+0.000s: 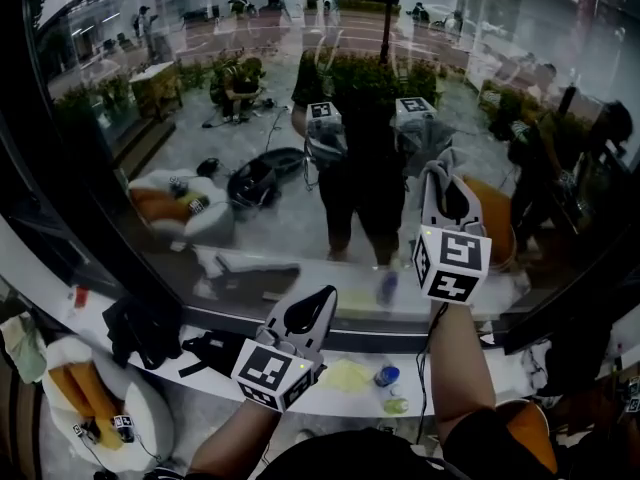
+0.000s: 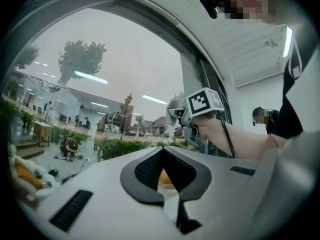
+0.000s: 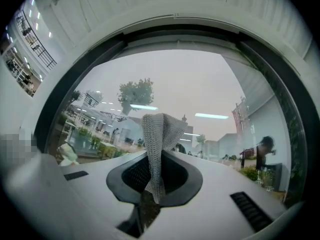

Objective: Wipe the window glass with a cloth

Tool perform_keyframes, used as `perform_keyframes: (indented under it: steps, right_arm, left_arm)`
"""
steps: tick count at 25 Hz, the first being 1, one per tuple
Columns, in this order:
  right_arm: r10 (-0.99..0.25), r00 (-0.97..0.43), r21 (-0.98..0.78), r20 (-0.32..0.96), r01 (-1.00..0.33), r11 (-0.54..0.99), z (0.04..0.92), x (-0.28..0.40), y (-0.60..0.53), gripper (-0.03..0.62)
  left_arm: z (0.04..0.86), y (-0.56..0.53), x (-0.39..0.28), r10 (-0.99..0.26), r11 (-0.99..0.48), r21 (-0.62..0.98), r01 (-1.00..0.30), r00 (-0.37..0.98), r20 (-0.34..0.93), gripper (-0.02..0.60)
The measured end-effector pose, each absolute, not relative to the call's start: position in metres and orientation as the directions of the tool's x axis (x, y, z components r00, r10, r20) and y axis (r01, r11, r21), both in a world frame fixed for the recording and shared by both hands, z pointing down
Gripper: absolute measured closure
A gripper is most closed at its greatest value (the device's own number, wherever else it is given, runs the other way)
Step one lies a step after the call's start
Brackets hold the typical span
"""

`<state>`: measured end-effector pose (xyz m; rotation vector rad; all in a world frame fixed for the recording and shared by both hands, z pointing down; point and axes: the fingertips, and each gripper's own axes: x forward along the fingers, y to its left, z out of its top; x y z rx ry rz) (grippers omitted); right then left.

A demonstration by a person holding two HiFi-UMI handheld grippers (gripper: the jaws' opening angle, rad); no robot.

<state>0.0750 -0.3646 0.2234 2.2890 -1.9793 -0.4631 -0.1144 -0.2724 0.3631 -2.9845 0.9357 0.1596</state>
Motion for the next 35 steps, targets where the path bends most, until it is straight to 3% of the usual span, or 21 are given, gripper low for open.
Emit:
perform_keyframes:
  steps: [24,35]
  right_arm:
    - [-0.985,-0.154,0.285,-0.075,-0.950,0.127,0.263,-0.157,-0.442,0.543]
    - [-0.985,-0.168,0.278,-0.046,-0.949,0.149,0.272,-0.172,-0.455,0.543]
  left_arm:
    - [0.385,-0.287,-0.279,-0.718,-0.696,0.044,-0.717,0.692,-0.079,0.574]
    - [0.389,-0.282,-0.302,-0.743,-0.669,0.042,-0.742,0.667,-0.065,0.574]
